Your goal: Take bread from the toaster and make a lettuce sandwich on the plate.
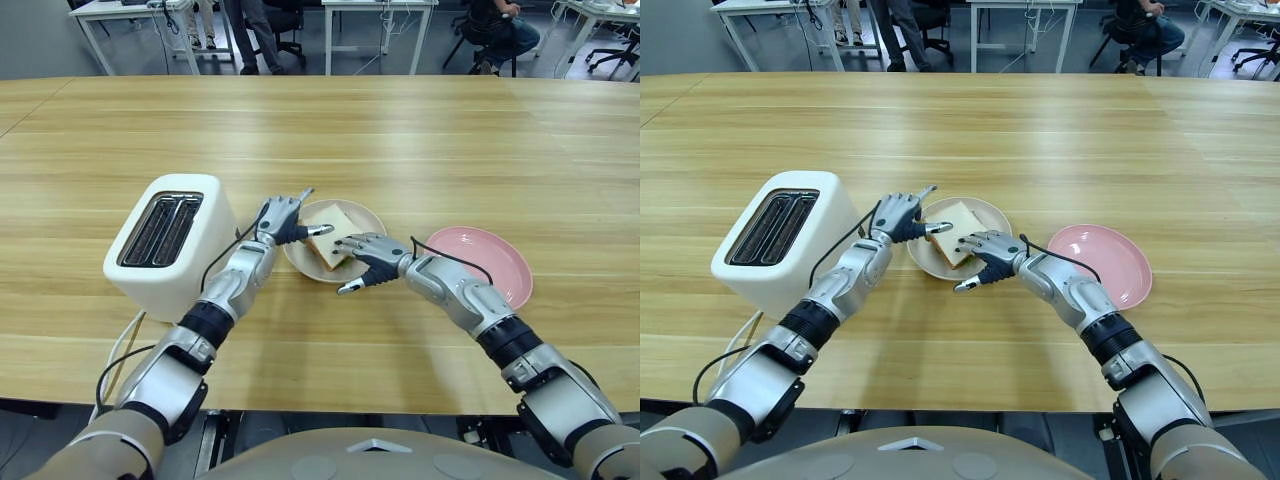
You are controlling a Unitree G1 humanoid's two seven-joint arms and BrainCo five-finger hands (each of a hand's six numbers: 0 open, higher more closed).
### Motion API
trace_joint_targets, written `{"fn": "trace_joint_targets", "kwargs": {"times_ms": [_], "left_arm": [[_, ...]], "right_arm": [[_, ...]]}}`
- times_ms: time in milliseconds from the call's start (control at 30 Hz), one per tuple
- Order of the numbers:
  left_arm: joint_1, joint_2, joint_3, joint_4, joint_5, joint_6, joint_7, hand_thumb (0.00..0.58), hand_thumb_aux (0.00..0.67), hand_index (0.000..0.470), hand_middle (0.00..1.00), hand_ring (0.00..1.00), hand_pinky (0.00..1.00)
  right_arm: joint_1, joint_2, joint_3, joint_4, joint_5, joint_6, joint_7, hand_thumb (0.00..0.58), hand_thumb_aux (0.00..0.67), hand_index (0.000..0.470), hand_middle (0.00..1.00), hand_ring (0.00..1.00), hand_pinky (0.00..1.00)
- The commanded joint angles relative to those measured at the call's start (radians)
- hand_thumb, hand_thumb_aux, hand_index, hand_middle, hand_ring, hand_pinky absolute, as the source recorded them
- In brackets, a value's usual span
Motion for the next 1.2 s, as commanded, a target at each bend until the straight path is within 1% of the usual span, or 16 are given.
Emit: {"fn": "trace_joint_targets", "kwargs": {"times_ms": [33,200,300,400,533,567,600,633,667,700,733,767,900,1000,1100,1200], "left_arm": [[0.078,0.060,0.036,-0.157,0.050,0.067,-0.015,0.000,0.000,0.000,0.00,0.00,0.00],[0.198,0.122,0.133,-0.398,0.053,0.115,-0.043,0.000,0.000,0.000,0.00,0.00,0.00],[0.258,0.121,0.194,-0.529,0.014,0.110,-0.051,0.000,0.000,0.000,0.00,0.00,0.00],[0.323,0.086,0.253,-0.639,-0.117,0.040,-0.061,0.000,0.000,0.000,0.00,0.00,0.00],[0.412,0.049,0.288,-0.709,-0.314,-0.118,-0.090,0.000,0.000,0.000,0.00,0.00,0.00],[0.437,0.039,0.294,-0.713,-0.365,-0.155,-0.100,0.464,0.370,0.254,0.00,0.00,0.00],[0.456,0.033,0.300,-0.713,-0.401,-0.188,-0.108,0.512,0.441,0.303,0.00,0.00,0.00],[0.477,0.035,0.301,-0.712,-0.441,-0.231,-0.121,0.580,0.670,0.460,0.00,0.00,0.00],[0.498,0.039,0.299,-0.712,-0.469,-0.266,-0.138,0.580,0.670,0.460,0.44,0.44,0.44],[0.517,0.041,0.299,-0.713,-0.492,-0.301,-0.148,0.580,0.670,0.460,0.84,0.84,0.84],[0.535,0.043,0.298,-0.712,-0.524,-0.324,-0.173,0.580,0.670,0.460,1.00,1.00,1.00],[0.550,0.050,0.294,-0.712,-0.542,-0.350,-0.195,0.580,0.670,0.460,1.00,1.00,1.00],[0.621,0.089,0.266,-0.738,-0.627,-0.462,-0.306,0.580,0.670,0.460,1.00,1.00,1.00],[0.683,0.143,0.231,-0.758,-0.639,-0.510,-0.405,0.580,0.670,0.460,1.00,1.00,1.00],[0.737,0.198,0.182,-0.732,-0.572,-0.520,-0.489,0.580,0.670,0.460,1.00,1.00,1.00],[0.746,0.214,0.133,-0.656,-0.431,-0.507,-0.507,0.580,0.670,0.460,1.00,1.00,1.00]], "right_arm": [[0.069,-0.014,0.084,0.109,0.015,0.007,0.145,0.000,0.000,0.000,0.00,0.00,0.00],[0.118,-0.059,0.081,0.013,0.084,-0.002,0.234,0.000,0.000,0.000,0.00,0.00,0.00],[0.142,-0.078,0.060,-0.057,0.122,0.000,0.242,0.000,0.000,0.000,0.00,0.00,0.00],[0.146,-0.057,-0.019,-0.120,0.180,-0.008,0.129,0.000,0.000,0.000,0.00,0.00,0.00],[0.164,0.016,-0.210,-0.212,0.329,-0.034,-0.075,0.000,0.000,0.000,0.00,0.00,0.00],[0.182,0.033,-0.252,-0.237,0.391,-0.043,-0.092,0.368,0.265,0.182,0.00,0.00,0.00],[0.197,0.045,-0.282,-0.257,0.438,-0.046,-0.098,0.512,0.441,0.303,0.00,0.00,0.00],[0.214,0.055,-0.306,-0.277,0.490,-0.051,-0.092,0.580,0.670,0.460,0.00,0.00,0.00],[0.232,0.058,-0.320,-0.295,0.529,-0.064,-0.085,0.580,0.670,0.460,0.00,0.00,0.00],[0.253,0.064,-0.335,-0.317,0.567,-0.073,-0.079,0.580,0.670,0.460,0.04,0.04,0.04],[0.275,0.064,-0.344,-0.338,0.603,-0.069,-0.060,0.580,0.670,0.460,0.60,0.60,0.60],[0.298,0.062,-0.347,-0.361,0.637,-0.068,-0.039,0.580,0.670,0.460,1.00,1.00,1.00],[0.436,0.005,-0.333,-0.486,0.723,-0.095,0.060,0.580,0.670,0.460,1.00,1.00,1.00],[0.543,-0.050,-0.312,-0.552,0.732,-0.130,0.119,0.580,0.670,0.460,1.00,1.00,1.00],[0.643,-0.101,-0.292,-0.559,0.655,-0.183,0.126,0.580,0.670,0.460,1.00,1.00,1.00],[0.697,-0.136,-0.271,-0.498,0.490,-0.243,0.062,0.580,0.670,0.460,1.00,1.00,1.00]]}}
